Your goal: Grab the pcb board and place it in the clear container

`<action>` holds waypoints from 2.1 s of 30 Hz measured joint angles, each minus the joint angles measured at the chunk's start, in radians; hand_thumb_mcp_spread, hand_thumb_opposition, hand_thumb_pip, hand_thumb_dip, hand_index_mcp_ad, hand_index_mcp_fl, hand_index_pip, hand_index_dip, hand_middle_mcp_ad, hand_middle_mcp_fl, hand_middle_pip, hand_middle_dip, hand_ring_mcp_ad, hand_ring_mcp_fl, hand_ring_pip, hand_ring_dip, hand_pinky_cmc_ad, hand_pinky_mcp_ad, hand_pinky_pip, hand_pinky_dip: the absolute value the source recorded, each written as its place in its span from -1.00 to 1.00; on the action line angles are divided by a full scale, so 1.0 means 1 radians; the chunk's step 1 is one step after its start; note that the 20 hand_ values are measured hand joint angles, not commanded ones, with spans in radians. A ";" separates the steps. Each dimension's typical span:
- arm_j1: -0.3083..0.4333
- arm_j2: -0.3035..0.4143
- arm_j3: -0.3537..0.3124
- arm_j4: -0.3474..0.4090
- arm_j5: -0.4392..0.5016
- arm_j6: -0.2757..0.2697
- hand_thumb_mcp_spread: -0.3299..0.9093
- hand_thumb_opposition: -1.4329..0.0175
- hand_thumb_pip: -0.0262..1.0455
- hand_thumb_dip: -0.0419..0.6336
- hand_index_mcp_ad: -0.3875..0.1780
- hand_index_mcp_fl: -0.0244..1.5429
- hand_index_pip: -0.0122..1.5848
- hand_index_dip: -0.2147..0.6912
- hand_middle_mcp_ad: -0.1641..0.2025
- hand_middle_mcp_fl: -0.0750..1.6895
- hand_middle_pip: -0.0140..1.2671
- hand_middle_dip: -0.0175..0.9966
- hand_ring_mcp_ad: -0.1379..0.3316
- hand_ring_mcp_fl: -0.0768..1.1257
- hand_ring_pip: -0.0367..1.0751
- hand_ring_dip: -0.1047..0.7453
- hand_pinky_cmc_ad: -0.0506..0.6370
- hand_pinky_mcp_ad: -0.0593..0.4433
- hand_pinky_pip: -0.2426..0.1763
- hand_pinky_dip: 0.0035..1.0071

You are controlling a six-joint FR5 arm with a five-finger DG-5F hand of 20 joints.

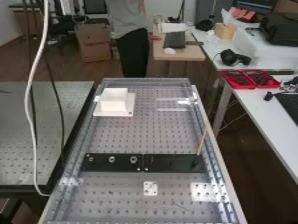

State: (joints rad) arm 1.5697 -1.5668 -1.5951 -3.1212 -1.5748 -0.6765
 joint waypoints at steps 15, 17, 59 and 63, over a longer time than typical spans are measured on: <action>0.004 -0.009 -0.047 0.051 0.020 0.023 -0.15 0.23 -0.74 -0.86 0.75 -0.96 -0.91 -0.39 0.55 -0.93 -0.81 -0.92 0.64 -0.87 -0.81 -0.84 -0.13 0.04 -0.28 -0.37; 0.004 -0.015 -0.060 0.061 0.028 0.032 -0.15 0.21 -0.74 -0.87 0.78 -0.96 -0.91 -0.40 0.57 -0.92 -0.79 -0.92 0.66 -0.87 -0.81 -0.84 -0.08 0.09 -0.28 -0.34; -0.095 -0.288 -0.282 0.374 0.247 0.048 0.38 -0.03 -0.41 -0.58 0.15 -0.37 -0.84 0.04 0.47 -0.93 -0.76 -0.81 0.64 -0.88 -0.80 -0.84 -0.13 0.06 -0.37 -0.62; -0.107 -0.320 -0.281 0.399 0.246 0.026 0.39 -0.05 -0.38 -0.50 0.09 -0.37 -0.68 0.04 0.43 -0.92 -0.76 -0.81 0.63 -0.88 -0.79 -0.84 -0.12 0.04 -0.37 -0.62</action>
State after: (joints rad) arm 1.4629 -1.8868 -1.8757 -2.7221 -1.3288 -0.6501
